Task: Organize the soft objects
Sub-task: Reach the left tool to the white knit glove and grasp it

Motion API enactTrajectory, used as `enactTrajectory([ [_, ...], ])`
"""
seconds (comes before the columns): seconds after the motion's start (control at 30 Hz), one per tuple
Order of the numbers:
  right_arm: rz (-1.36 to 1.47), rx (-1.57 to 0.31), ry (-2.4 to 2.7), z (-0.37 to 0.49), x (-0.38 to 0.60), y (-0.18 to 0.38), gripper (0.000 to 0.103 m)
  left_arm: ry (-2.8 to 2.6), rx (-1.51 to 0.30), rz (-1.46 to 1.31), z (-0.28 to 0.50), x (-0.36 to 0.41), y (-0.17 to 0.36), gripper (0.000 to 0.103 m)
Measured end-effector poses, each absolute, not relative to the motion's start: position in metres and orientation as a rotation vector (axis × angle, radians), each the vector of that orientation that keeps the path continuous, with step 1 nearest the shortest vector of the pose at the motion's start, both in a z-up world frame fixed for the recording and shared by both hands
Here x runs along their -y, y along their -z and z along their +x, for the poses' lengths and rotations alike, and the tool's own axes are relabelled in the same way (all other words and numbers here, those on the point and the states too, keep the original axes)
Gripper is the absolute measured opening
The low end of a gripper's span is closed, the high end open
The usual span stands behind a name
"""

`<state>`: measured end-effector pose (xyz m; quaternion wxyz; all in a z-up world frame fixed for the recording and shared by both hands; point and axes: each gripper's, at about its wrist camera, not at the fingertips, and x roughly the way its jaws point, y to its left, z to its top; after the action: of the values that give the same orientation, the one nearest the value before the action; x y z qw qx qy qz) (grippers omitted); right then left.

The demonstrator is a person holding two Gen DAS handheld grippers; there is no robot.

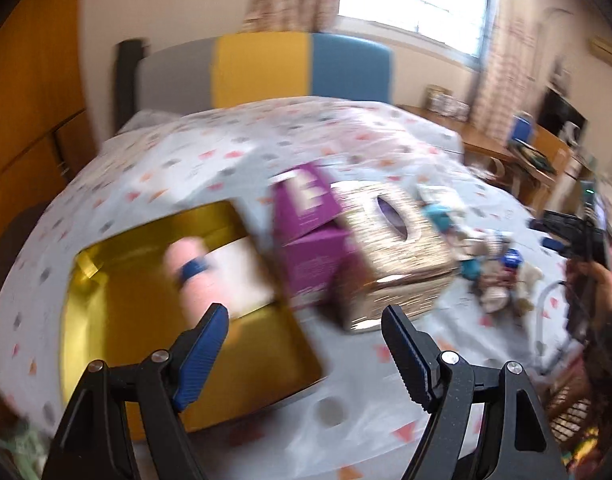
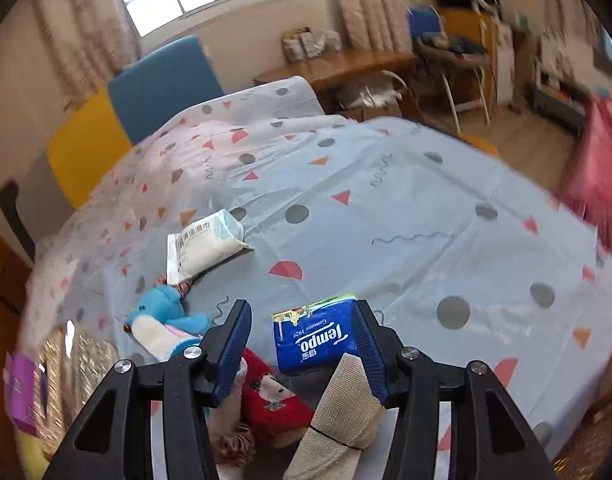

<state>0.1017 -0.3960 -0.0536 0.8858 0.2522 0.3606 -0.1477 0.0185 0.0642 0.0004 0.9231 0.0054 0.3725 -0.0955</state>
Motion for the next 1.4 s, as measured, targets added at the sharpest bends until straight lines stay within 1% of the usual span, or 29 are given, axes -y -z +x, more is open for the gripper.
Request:
enactTrajectory([
  [0.07,0.546,-0.759,0.312,0.099,0.400,0.055,0.053,0.269,-0.754,0.043,0.027,-0.036,-0.007,0.080],
  [0.33,0.650,-0.827,0.327,0.101,0.414,0.072,0.053,0.532,-0.856,0.035,0.071,0.081,-0.015,0.079],
  [0.53,0.691,-0.811,0.351,0.095,0.424,0.072,0.053,0.607,-0.955,0.025,0.106,0.152,-0.001,0.078],
  [0.73,0.723,-0.815,0.350,0.095,0.430,0.074,0.054,0.590,-1.027,0.020,0.135,0.196,0.021,0.080],
  [0.87,0.757,-0.801,0.401,0.089,0.438,0.075,0.054,0.567,-1.057,0.032,0.151,0.218,0.036,0.083],
  [1.07,0.818,-0.822,0.399,0.087,0.446,0.084,0.054,0.544,-1.046,0.111,0.167,0.250,0.054,0.082],
  [1.1,0.810,-0.825,0.410,0.087,0.445,0.083,0.054,0.531,-1.054,0.135,0.170,0.255,0.060,0.080],
  [1.17,0.807,-0.829,0.414,0.087,0.446,0.084,0.054,0.543,-1.081,0.147,0.176,0.260,0.072,0.051],
  [1.2,0.816,-0.831,0.409,0.087,0.446,0.085,0.054,0.546,-1.094,0.148,0.177,0.259,0.077,0.051],
  [1.27,0.827,-0.838,0.404,0.087,0.447,0.087,0.054,0.558,-1.076,0.133,0.173,0.252,0.080,0.047],
  [1.4,0.823,-0.832,0.396,0.088,0.446,0.086,0.054,0.588,-1.042,0.139,0.163,0.243,0.072,0.045],
])
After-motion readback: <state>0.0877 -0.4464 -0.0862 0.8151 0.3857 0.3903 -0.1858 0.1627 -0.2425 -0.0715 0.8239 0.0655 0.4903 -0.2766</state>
